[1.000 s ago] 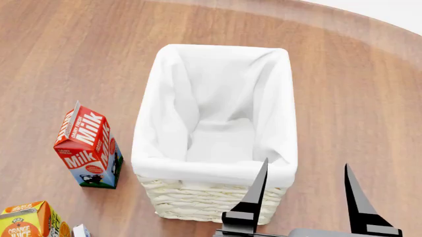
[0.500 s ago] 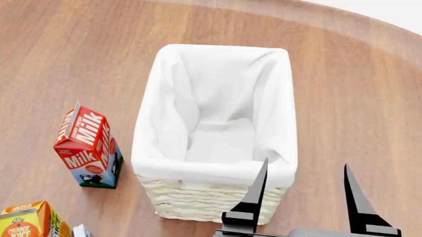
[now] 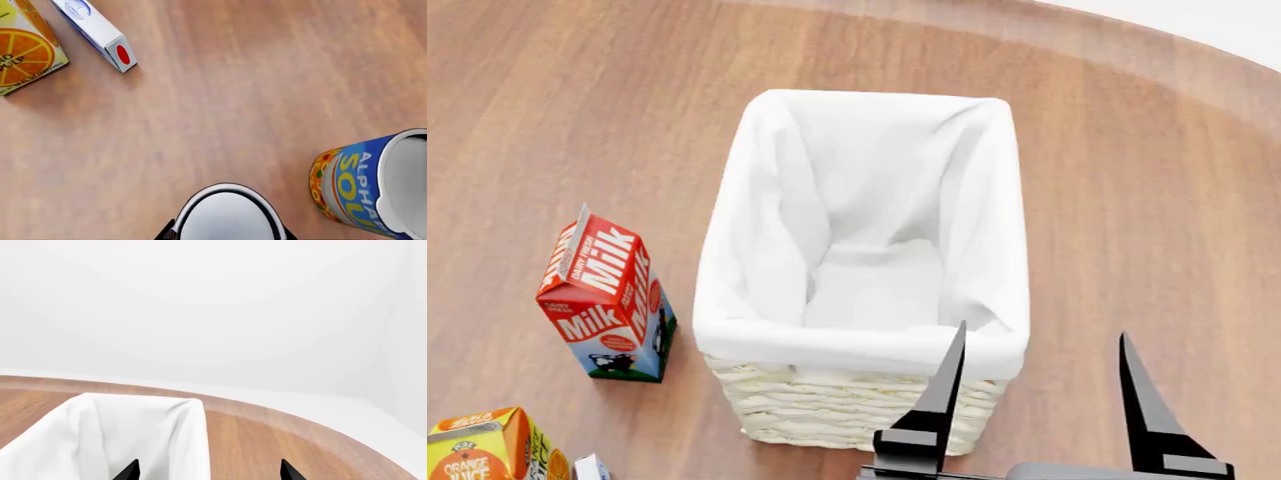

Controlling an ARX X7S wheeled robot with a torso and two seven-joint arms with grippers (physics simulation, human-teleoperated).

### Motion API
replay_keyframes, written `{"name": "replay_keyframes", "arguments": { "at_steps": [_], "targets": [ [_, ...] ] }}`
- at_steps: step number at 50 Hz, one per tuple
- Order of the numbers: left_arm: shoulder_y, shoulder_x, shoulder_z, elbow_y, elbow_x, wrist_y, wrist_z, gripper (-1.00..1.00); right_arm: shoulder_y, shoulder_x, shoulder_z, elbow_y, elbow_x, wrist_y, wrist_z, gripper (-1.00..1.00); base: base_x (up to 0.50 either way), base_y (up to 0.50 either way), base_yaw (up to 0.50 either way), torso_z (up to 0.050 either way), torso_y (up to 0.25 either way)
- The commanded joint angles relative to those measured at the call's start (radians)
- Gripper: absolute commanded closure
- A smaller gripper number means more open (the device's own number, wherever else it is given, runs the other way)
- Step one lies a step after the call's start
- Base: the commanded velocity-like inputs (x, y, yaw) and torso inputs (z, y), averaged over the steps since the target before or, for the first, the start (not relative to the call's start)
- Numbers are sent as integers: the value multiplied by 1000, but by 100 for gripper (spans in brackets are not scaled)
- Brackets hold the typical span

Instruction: Pick up the tomato sauce, and put it in the basket.

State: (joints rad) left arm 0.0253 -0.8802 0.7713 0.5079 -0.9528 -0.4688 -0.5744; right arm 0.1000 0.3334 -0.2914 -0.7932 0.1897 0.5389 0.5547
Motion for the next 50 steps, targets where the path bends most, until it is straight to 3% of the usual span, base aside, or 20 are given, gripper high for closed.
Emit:
{"name": "replay_keyframes", "arguments": {
  "at_steps": [1, 13, 28, 40, 50],
  "targets": [
    [-3, -22, -11, 54, -35, 2, -34, 100, 2, 2, -3, 5, 3, -4, 2, -100, 0, 0, 0, 0, 0],
    [-22, -91, -61, 197, -80, 2, -109, 100, 3, 5, -4, 4, 7, -3, 5, -100, 0, 0, 0, 0, 0],
    [-139, -179, -138, 383, -217, -56, -218, 100, 6, 8, -8, 1, 8, 0, 10, -100, 0, 0, 0, 0, 0],
    [-319, -222, -199, 483, -399, -115, -301, 100, 8, 10, -13, 0, 10, 4, 15, -100, 0, 0, 0, 0, 0],
    [-531, -194, -220, 525, -580, -170, -378, 100, 7, 12, -13, 1, 13, 0, 18, -100, 0, 0, 0, 0, 0]
  ]
}}
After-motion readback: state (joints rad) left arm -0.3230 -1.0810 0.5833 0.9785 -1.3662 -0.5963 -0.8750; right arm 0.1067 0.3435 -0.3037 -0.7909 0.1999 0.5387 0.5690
